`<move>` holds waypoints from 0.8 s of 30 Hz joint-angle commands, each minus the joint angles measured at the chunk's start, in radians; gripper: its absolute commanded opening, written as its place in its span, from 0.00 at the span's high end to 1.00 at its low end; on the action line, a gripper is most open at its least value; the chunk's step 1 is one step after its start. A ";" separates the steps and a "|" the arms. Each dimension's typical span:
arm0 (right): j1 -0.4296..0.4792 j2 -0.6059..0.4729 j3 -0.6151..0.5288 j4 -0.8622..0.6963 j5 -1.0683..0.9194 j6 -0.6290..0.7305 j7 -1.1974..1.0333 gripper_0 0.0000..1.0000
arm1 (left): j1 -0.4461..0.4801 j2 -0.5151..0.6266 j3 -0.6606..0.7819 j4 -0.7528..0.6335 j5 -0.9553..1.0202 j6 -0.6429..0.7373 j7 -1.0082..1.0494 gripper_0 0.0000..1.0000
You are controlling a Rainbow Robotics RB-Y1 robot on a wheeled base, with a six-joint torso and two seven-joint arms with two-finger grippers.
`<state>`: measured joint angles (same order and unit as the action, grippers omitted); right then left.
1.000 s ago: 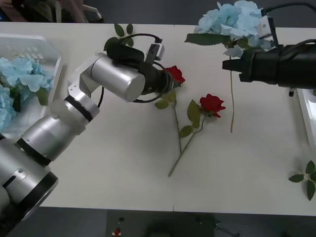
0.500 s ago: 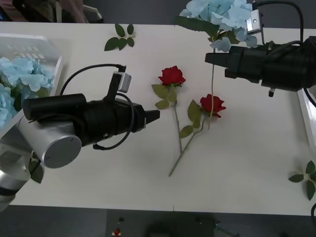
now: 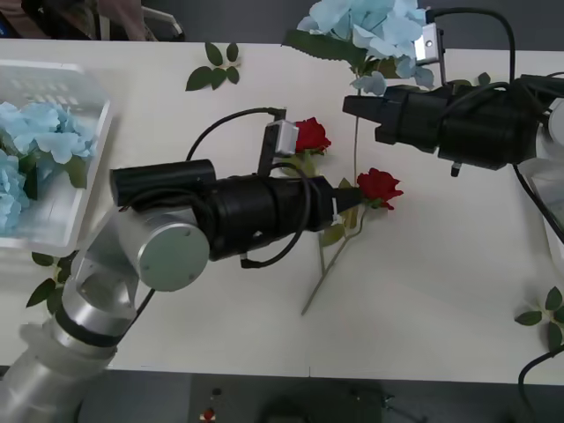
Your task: Put the red flowers into the right box and the blue flowers into the left box
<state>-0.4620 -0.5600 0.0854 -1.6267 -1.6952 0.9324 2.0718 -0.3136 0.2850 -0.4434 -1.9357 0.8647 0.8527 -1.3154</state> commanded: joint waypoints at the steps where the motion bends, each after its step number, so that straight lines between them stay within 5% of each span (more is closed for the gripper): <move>1: -0.023 -0.006 0.008 -0.030 -0.009 -0.001 0.030 1.00 | -0.098 -0.004 -0.026 0.063 -0.004 -0.003 -0.044 0.00; 6: -0.023 -0.006 0.022 -0.030 -0.015 -0.001 0.036 1.00 | -0.174 -0.014 -0.040 0.150 -0.001 -0.017 -0.048 0.00; 7: -0.023 -0.006 0.023 -0.030 -0.015 -0.001 0.036 1.00 | -0.179 -0.015 -0.041 0.162 0.002 -0.027 -0.051 0.11; 8: -0.023 -0.008 0.027 -0.028 -0.015 -0.001 0.037 1.00 | -0.183 -0.018 -0.043 0.172 0.002 -0.040 -0.053 0.45; 9: -0.023 -0.006 0.028 -0.028 -0.015 -0.001 0.037 1.00 | -0.185 -0.024 -0.043 0.181 0.008 -0.052 -0.053 1.00; 24: -0.027 -0.004 0.042 -0.028 -0.020 -0.024 0.036 1.00 | -0.193 -0.026 -0.043 0.193 0.008 -0.070 -0.057 1.00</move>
<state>-0.4620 -0.5601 0.1314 -1.6267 -1.7020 0.9219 2.0750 -0.4876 0.2810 -0.4887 -1.7294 0.8801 0.7907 -1.3219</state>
